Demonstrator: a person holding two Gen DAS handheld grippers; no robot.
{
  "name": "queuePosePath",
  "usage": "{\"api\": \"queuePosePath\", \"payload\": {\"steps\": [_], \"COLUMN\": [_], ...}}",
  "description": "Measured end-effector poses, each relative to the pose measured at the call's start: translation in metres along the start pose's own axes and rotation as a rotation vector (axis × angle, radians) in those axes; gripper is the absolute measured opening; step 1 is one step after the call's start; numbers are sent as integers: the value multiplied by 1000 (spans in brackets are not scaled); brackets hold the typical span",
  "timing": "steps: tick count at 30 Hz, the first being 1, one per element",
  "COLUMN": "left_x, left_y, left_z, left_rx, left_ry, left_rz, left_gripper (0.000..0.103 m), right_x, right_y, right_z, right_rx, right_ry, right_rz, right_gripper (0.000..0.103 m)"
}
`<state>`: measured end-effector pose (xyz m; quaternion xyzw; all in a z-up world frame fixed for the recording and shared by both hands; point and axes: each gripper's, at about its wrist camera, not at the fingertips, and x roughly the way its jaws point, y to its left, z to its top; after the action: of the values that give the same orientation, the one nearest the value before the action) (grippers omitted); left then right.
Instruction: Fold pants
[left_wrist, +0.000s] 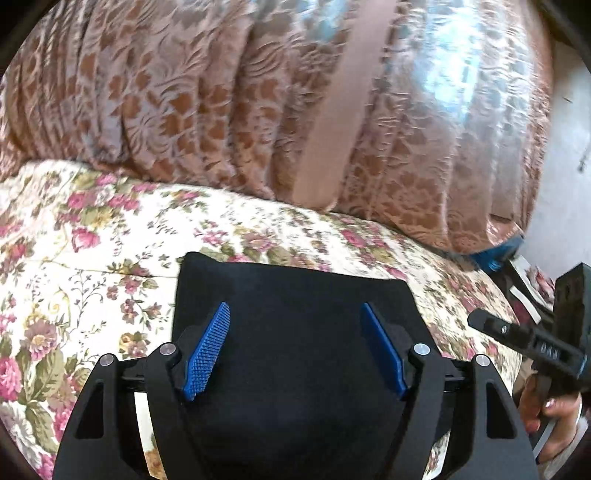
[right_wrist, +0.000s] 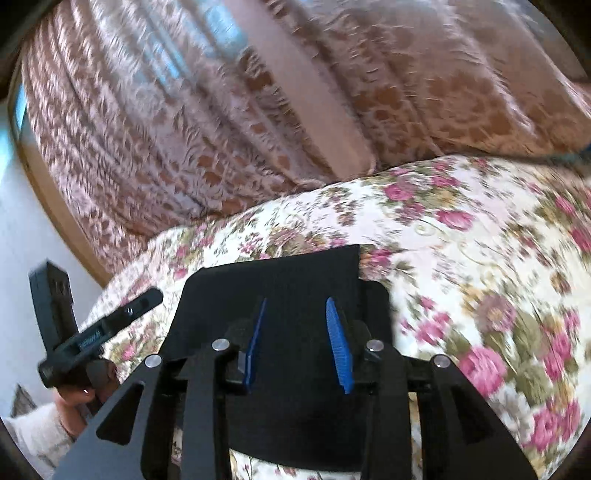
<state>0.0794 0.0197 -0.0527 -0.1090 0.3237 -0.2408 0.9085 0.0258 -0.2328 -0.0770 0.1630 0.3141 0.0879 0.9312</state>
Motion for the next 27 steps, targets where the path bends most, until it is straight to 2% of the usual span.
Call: {"api": "queuePosePath", "payload": {"steps": [5,10,12,16,19,21,24,27], "left_x": [21,48,58,71,86,96,103,98], "left_y": [1,-5,-3,-2,-3,1,12,9], "left_z": [5,3,0,-4,-9,-11,-12,-16], "left_rx": [20,91,94,106,147,138,83,104], "left_ry": [67,158,177,204,229,241,232,217], "left_rz": [55,112,135,151,172,171,142,146], "left_gripper": [72,72,72,73,80,82,84,84], "right_x": [46,72,77,87,96,101,102,95], "right_y": [7,0,-6,-14,-25,-31,-34,-27], "right_z": [8,5,2,-5,-6,-7,-11,-16], "right_rx": [-25,-69,-52,-54,-12,12,23,-19], "right_ry": [77,129,136,132,129,116,85,52], "right_rz": [-36,-114,-107,-117,-103,-83,-65,-75], "right_gripper": [35,35,35,32,29,28,26,26]}}
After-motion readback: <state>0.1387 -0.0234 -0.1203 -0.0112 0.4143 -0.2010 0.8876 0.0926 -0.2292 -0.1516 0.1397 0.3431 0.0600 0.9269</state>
